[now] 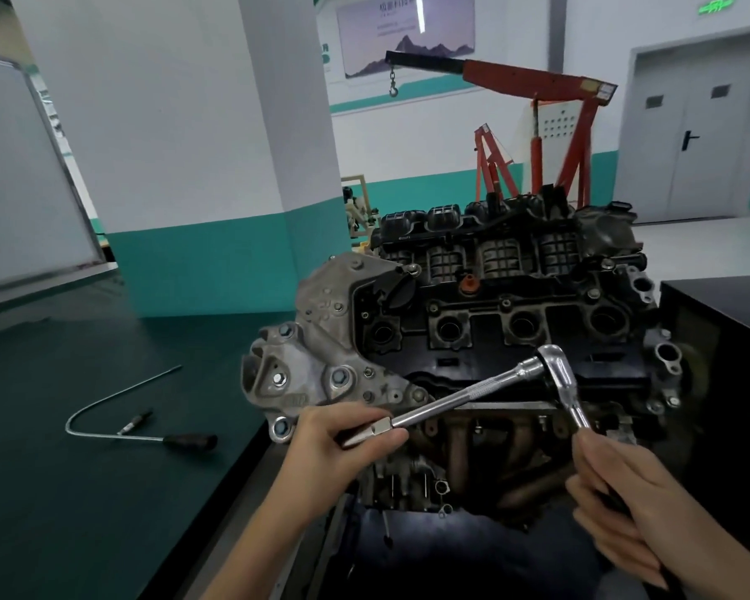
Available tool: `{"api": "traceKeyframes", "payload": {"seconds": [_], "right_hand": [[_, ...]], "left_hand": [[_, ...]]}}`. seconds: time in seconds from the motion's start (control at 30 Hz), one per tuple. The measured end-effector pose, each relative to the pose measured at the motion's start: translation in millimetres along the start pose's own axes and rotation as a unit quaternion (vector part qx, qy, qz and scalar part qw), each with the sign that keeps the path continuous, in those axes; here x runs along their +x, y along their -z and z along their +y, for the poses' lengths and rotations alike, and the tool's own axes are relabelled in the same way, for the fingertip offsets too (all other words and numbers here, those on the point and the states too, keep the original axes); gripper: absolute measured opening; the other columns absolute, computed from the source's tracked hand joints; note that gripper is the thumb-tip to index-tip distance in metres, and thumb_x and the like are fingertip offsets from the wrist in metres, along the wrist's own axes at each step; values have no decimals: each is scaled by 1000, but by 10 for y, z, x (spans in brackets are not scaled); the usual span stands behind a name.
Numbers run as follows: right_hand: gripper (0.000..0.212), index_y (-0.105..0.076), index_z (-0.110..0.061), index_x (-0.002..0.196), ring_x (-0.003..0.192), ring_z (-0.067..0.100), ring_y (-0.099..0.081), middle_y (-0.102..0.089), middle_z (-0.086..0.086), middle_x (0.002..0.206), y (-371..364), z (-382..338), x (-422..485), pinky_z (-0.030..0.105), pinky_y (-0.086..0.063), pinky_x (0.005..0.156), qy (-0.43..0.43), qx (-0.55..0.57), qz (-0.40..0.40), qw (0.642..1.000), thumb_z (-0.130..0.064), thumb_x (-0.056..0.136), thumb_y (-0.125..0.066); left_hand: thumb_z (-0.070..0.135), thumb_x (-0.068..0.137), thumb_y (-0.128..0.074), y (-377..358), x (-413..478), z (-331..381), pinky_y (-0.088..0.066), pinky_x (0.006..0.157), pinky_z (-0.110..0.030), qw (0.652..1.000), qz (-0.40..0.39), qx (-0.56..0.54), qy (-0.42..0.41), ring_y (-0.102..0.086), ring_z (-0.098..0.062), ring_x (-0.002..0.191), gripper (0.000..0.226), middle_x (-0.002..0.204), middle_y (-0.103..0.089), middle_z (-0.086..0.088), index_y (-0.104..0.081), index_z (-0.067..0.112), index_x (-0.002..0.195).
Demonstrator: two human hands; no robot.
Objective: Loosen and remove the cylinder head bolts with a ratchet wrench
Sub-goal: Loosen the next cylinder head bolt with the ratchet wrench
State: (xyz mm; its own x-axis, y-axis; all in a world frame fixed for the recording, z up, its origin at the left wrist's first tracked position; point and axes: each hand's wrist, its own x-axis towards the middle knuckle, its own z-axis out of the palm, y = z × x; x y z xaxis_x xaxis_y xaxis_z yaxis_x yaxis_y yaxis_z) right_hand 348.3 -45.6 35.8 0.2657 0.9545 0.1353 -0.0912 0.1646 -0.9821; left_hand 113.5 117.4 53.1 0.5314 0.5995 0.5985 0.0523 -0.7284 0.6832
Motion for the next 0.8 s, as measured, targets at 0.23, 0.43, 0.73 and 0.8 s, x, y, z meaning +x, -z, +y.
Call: {"api": "traceKeyframes", "payload": {"seconds": [0.23,0.43,0.73,0.8], "right_hand": [[43,-36,-10,59,31,8,-16,-19,4,45,-91,68,-113,11,-20,37,-41,35,32,998,-43,83,-48],[45,-32,-2,61,30,10,-18,-22,5,43,-11,-67,-186,12,-20,33,4,-12,37,999,-38,78,-53],[42,-40,-17,50,33,8,-26,-28,3,45,-192,-50,-236,16,-26,33,44,-71,75,994,-31,89,-47],[42,-39,-13,54,34,9,-25,-26,4,46,-227,18,-257,16,-25,33,21,-33,86,996,-30,92,-47]], "left_hand": [[44,80,-69,-39,50,-8,-42,58,-14,988,23,114,-97,-56,-3,59,31,65,-63,7,-75,14,80],[47,90,-61,57,104,2,-32,52,-26,957,-273,62,82,-42,-11,54,46,61,-46,-5,-59,1,83],[29,90,-56,-213,249,19,-49,74,-34,911,-134,381,86,-61,-20,74,19,72,-66,-2,-64,18,76],[39,93,-51,-247,244,-12,-46,80,-30,879,-93,462,79,-63,-19,93,22,93,-71,4,-66,25,100]]}}
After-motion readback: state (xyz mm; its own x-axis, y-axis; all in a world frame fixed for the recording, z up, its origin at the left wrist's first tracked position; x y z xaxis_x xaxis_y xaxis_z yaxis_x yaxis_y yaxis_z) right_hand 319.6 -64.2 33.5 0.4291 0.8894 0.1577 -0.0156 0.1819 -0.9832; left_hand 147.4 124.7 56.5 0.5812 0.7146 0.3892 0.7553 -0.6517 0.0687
